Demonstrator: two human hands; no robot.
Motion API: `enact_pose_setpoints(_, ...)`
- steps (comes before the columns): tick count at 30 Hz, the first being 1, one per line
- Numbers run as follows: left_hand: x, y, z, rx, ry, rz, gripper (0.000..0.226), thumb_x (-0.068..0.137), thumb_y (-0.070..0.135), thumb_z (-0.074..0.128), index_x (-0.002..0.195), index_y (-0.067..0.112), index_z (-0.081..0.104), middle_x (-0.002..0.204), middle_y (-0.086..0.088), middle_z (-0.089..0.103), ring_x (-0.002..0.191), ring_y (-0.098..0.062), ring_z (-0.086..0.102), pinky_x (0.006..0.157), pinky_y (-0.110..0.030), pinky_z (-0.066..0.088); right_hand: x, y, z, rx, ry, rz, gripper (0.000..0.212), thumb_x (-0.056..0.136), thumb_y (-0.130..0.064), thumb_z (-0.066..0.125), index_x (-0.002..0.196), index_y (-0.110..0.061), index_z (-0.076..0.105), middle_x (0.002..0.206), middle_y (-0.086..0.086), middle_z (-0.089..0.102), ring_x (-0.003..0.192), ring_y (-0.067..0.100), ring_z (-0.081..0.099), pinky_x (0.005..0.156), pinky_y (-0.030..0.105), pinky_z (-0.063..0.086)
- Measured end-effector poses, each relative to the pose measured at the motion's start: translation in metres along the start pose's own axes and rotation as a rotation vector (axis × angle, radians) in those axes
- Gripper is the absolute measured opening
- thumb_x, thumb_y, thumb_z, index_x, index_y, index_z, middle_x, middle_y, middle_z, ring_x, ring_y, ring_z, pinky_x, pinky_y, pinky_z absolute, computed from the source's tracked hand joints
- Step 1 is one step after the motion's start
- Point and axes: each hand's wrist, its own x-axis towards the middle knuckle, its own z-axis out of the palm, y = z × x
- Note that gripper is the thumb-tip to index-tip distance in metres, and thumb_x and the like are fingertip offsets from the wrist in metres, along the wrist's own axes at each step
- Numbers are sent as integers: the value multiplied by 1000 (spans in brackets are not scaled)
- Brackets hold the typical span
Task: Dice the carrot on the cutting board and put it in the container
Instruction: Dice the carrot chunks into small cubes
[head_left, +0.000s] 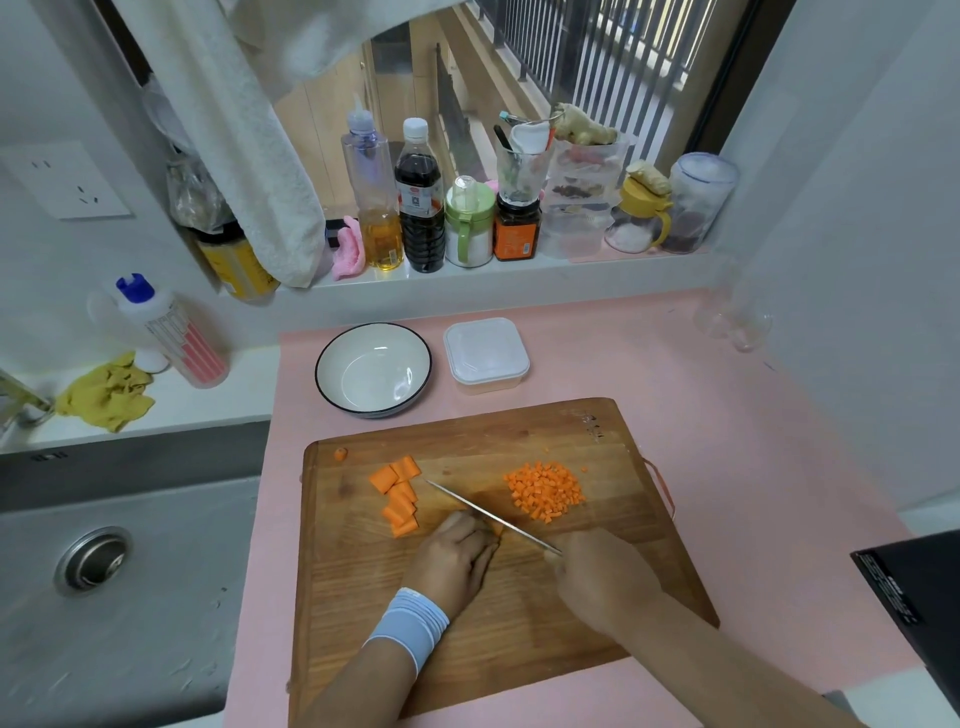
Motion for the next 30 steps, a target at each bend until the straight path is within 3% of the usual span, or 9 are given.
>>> enact_pose_setpoints(3, 0, 0, 0, -2, 2, -4, 9, 91, 13, 64, 90, 11, 73, 91, 1, 65, 88, -16, 58, 83, -23, 50, 7, -4, -3, 24, -34, 6, 27, 102, -40, 46, 81, -28, 58, 72, -10, 56, 67, 13, 55, 56, 25, 38)
enact_pose_setpoints(11, -3, 0, 2, 62, -4, -6, 11, 92, 15, 63, 89, 12, 73, 90, 0, 63, 87, -18, 60, 74, -30, 53, 9, -2, -7, 46, -10, -19, 29, 103, -41, 45, 92, -25, 67, 73, -10, 59, 70, 12, 60, 62, 29, 45)
enact_pose_setpoints(17, -1, 2, 1, 46, 31, 6, 12, 92, 14, 62, 90, 11, 74, 97, -1, 68, 97, -18, 61, 91, -26, 50, -6, -4, 2, -33, 91, -135, 28, 104, -41, 40, 121, -36, 63, 88, -9, 69, 74, 8, 59, 63, 24, 41)
enact_pose_setpoints(25, -2, 1, 3, 41, 40, -4, 20, 95, 19, 57, 89, 11, 74, 92, 1, 66, 90, -16, 60, 84, -25, 51, -10, 7, 6, -53, 75, -22, 38, 101, -52, 39, 97, -29, 68, 74, -10, 63, 58, 5, 50, 49, 13, 24)
enact_pose_setpoints(30, -1, 0, 2, 30, 37, -10, 20, 95, 20, 58, 87, 11, 74, 90, 1, 65, 87, -15, 60, 80, -25, 51, -3, -3, -1, -16, -10, 22, 33, 102, -48, 43, 81, -29, 60, 70, -12, 56, 60, 5, 50, 54, 21, 34)
